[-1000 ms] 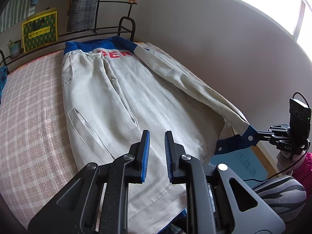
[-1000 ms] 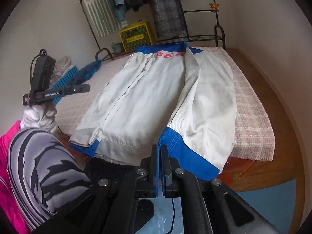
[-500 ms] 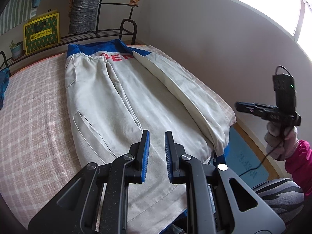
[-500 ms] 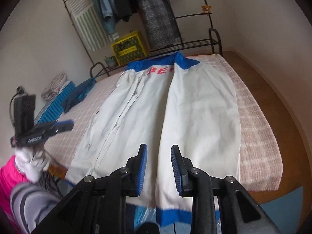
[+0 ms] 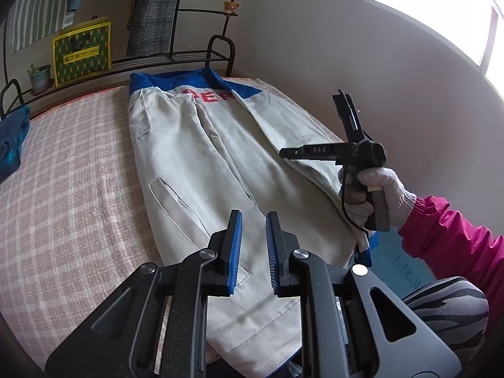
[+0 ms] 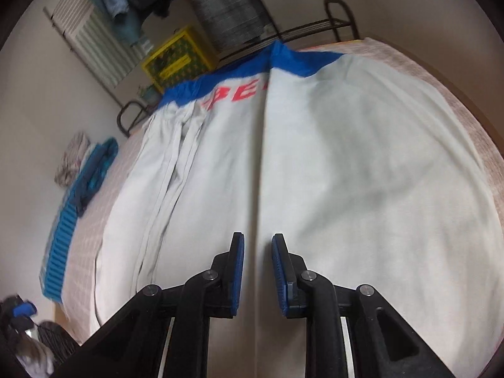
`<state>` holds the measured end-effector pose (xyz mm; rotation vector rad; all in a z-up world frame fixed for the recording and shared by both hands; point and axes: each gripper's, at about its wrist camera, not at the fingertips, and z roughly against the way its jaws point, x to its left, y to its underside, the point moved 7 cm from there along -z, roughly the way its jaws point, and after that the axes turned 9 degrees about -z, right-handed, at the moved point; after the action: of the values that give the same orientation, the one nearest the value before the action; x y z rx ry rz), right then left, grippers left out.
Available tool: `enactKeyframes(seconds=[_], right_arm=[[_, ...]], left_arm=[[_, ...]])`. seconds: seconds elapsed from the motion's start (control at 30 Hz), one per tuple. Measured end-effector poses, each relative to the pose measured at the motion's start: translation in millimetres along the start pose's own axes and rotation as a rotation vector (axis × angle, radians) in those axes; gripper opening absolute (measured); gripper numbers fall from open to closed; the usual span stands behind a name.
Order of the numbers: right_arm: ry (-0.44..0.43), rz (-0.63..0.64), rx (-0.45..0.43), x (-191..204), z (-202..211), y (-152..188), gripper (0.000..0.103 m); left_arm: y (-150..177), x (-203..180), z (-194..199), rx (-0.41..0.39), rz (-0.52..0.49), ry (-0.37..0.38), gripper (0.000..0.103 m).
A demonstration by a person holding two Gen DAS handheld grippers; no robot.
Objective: Fold large clothes
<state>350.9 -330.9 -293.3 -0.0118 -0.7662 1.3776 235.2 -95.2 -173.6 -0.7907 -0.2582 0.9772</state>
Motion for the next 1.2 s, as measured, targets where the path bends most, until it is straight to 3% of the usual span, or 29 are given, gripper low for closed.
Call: enactKeyframes(seconds=[0.13,0.3,0.4,0.47,0.6,0.7,0.87,1.0,1.2], right_arm=[[0.003,0.062,0.017,16.6,16.4,16.4,0.019],[0.027,0.042,-0.119,9.7,111.6,8.6,0.025],[0.062,0.022,-0.214,0.4,183.5,11.2,0.033],[0.086,-0.002,-0.27,-6.0,225.8,19.0,0.045],[0.158,0.025,-0.337,-21.3,278.0,45.7,0.063],[0.206,0.038,-0.305,-51.9,283.0,73.1,0.067],[0.134,-0.14,-0.188,-139.3,241.0,123.8,0.067],[0.026,-0.234,-0.192,-178.5,206.0,147.9,0.068],[-0.157,-0.248,-0.211,-194.9,171.0,152.0,0.078]], left_arm=[[3.9,4.0,0.3,-0.003,0.023,0.013,0.014],[5.3,-9.6,12.1,-0.029,0.001,0.054,0.014],[6.5,-27.8,17.7,-0.038,-0.024,0.094,0.014],[8.3,-42.1,17.8,-0.032,-0.037,0.128,0.014],[11.0,-69.2,11.8,-0.022,-0.059,0.166,0.014],[7.3,-92.9,-2.3,0.0,-0.082,0.182,0.014],[-3.6,-135.6,-41.3,0.062,-0.153,0.212,0.014],[-4.5,-163.0,-86.3,0.141,-0.183,0.226,0.014],[-1.4,-179.5,-144.3,0.232,-0.175,0.222,0.014]])
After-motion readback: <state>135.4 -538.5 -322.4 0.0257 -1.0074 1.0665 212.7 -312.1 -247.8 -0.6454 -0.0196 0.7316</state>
